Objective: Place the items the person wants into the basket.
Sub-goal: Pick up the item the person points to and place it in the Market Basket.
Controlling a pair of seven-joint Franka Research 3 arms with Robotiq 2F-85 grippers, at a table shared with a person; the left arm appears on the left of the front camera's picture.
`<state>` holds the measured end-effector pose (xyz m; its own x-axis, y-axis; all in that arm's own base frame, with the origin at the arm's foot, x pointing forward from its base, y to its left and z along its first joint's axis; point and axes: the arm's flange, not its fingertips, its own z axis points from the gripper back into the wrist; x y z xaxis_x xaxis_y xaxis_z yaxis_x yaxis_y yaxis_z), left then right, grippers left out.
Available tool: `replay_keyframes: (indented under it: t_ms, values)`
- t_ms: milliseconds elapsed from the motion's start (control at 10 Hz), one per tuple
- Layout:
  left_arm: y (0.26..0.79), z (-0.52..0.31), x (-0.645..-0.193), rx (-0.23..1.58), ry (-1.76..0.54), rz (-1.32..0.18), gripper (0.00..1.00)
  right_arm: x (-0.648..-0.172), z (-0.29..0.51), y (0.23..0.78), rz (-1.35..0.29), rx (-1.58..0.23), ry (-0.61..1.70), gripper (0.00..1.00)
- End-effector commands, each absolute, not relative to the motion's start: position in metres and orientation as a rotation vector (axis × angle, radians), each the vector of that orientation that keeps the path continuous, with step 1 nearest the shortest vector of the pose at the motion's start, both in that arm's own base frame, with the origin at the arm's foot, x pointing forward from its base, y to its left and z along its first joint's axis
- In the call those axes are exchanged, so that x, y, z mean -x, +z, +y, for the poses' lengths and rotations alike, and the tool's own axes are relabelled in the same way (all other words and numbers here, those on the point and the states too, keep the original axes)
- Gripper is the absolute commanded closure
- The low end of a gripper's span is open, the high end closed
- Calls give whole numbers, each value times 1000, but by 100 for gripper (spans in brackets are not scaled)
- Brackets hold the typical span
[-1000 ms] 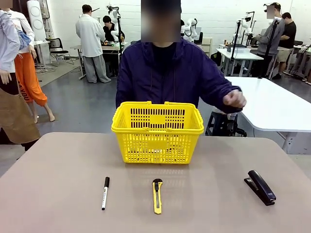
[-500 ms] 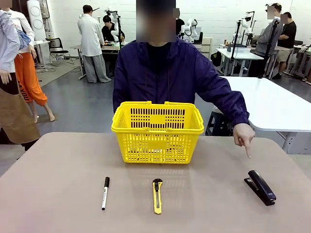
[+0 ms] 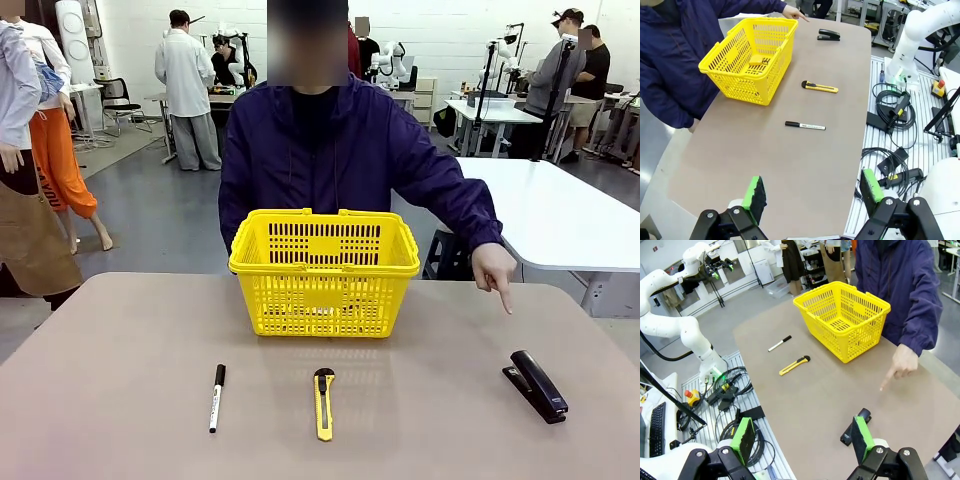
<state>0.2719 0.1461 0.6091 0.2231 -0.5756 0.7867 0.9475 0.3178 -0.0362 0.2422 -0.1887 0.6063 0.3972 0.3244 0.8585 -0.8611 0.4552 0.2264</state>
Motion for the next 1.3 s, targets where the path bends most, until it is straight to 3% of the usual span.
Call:
replay_keyframes:
  t_ms: [0,200,400,700,900,1200]
  values:
    - [611,148,-272,598,-1158,-782,3,-268,-160,611,-708,-660,819,0]
    - [611,148,-272,598,-1158,-782,3,-325,-105,606,-430,-551,790,0]
    - [611,148,-272,598,-1158,-782,3,-370,-61,593,-286,-472,729,0]
    - [611,148,-272,598,-1158,-782,3,-411,-17,560,-259,-279,593,0]
    - [611,148,-272,598,-1158,-782,3,-429,-7,533,-332,-115,482,0]
    - [611,148,-272,598,-1158,-782,3,-457,-4,485,-268,-44,449,0]
